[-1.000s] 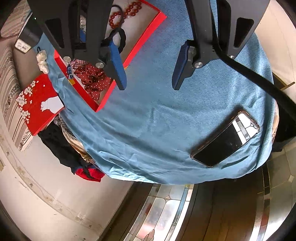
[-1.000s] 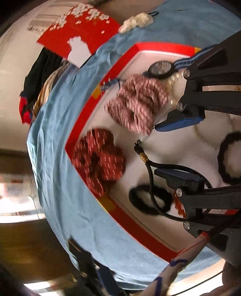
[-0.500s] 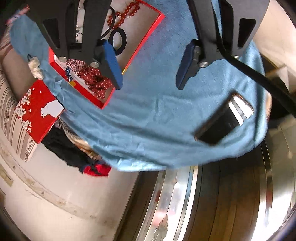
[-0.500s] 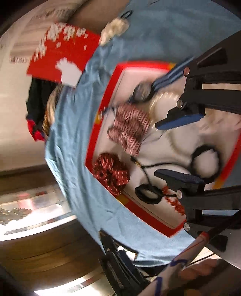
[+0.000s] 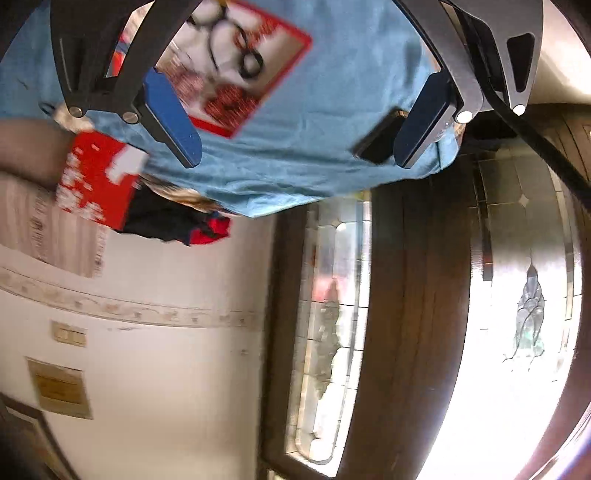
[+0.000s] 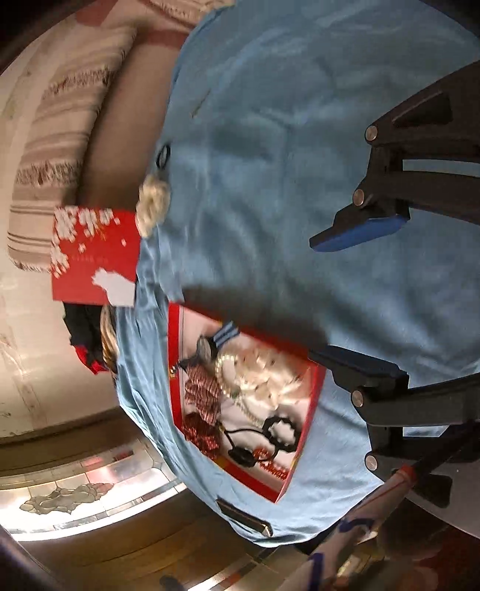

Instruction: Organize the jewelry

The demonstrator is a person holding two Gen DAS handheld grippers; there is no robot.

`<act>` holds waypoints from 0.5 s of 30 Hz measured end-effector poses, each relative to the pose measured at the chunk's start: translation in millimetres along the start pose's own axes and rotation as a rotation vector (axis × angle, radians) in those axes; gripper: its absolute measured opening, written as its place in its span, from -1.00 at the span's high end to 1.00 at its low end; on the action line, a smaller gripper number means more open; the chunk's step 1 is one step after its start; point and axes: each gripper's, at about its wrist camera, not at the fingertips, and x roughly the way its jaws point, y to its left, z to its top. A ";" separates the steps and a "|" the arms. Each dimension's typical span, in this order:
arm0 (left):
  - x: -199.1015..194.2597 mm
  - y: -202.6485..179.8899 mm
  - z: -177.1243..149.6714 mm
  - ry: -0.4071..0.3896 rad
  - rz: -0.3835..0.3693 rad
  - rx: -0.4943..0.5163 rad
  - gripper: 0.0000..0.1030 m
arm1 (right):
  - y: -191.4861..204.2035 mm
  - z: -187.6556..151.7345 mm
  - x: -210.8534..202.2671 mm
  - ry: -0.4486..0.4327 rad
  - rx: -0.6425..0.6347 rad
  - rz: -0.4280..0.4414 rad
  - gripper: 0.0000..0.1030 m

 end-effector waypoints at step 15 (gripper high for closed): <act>-103.2 -45.1 -36.4 0.165 -0.245 0.080 -1.00 | -21.7 -43.0 -61.0 -0.118 -0.045 -0.060 -0.25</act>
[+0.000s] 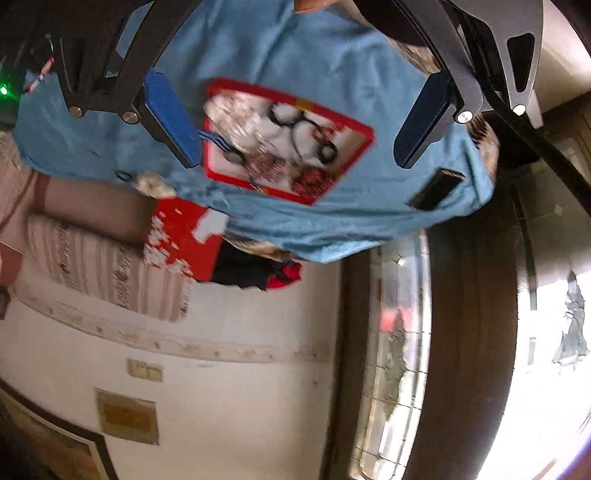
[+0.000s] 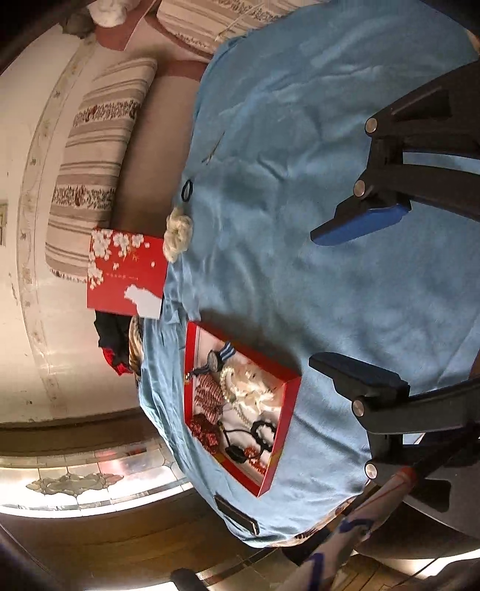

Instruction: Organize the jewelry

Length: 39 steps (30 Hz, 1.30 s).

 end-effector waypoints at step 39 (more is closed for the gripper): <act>35.2 -62.4 -65.8 0.308 -0.138 0.181 -1.00 | -34.7 -37.0 3.1 0.086 0.138 -0.096 -0.35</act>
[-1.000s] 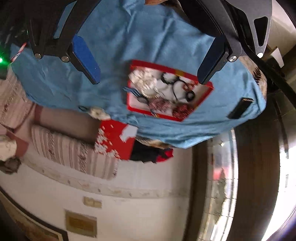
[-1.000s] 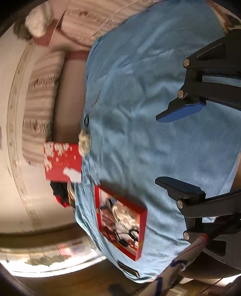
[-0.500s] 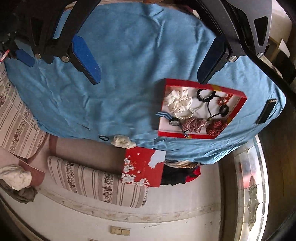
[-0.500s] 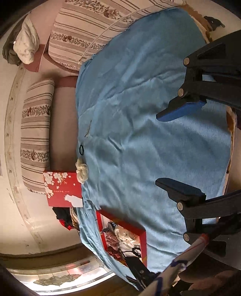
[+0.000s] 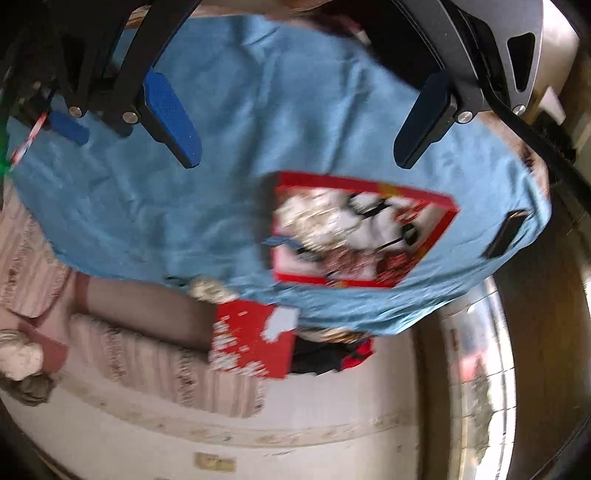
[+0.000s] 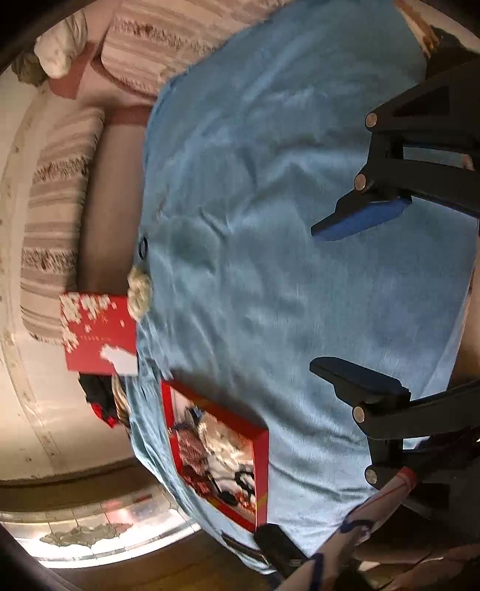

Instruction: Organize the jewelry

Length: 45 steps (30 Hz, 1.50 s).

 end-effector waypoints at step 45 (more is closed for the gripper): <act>48.3 68.2 -16.1 0.200 0.102 -0.143 -1.00 | 90.3 19.0 33.0 0.051 -0.222 0.061 -0.37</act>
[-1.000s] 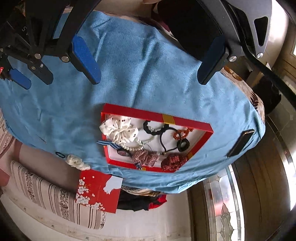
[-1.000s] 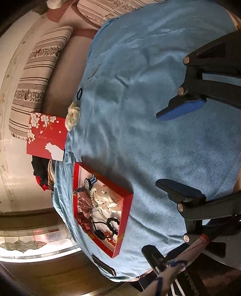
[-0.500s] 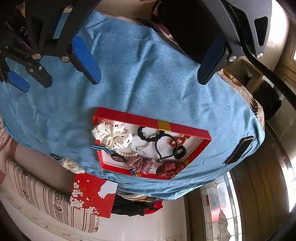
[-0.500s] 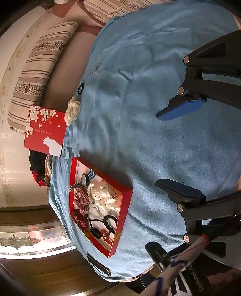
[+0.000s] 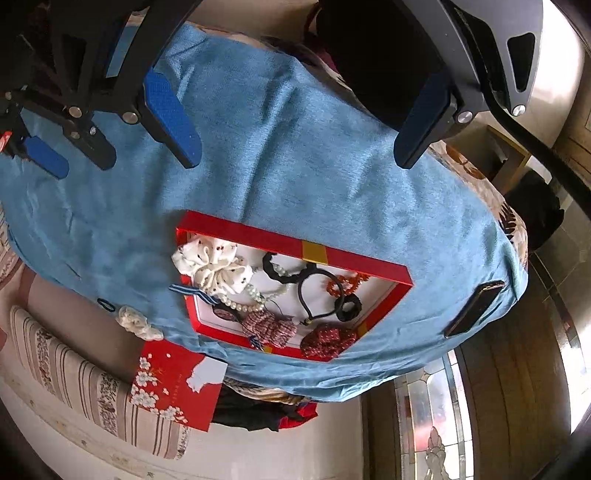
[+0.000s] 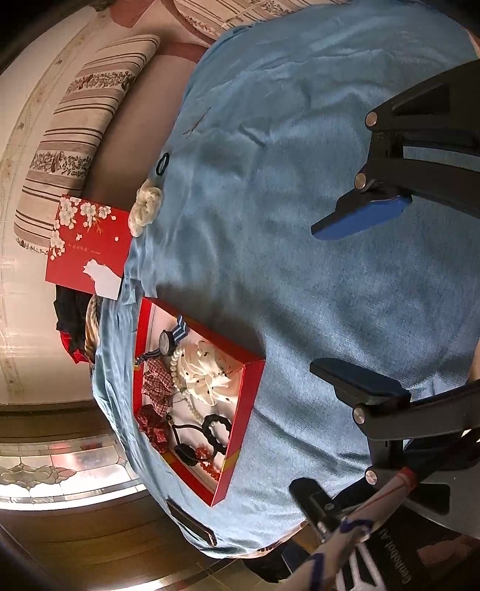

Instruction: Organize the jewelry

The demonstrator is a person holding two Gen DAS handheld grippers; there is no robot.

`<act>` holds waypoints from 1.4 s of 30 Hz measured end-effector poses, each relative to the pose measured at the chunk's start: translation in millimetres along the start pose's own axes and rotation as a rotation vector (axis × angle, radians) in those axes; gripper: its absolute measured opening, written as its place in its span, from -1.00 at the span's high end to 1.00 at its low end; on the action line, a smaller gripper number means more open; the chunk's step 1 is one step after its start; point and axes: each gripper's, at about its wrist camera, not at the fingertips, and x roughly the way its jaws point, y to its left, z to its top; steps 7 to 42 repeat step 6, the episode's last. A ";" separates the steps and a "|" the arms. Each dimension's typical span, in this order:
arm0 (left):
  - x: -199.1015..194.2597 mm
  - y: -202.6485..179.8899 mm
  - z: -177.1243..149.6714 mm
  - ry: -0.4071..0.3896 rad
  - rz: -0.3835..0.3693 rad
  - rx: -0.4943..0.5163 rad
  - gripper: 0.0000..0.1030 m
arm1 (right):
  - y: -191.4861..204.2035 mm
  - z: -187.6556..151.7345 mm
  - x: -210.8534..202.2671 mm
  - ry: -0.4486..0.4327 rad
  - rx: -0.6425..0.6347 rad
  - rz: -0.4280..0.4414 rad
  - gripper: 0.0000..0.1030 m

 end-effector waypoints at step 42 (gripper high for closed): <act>-9.6 -5.5 3.5 -0.029 0.019 0.037 -1.00 | -6.0 -5.3 -2.9 -0.006 0.012 0.018 -0.37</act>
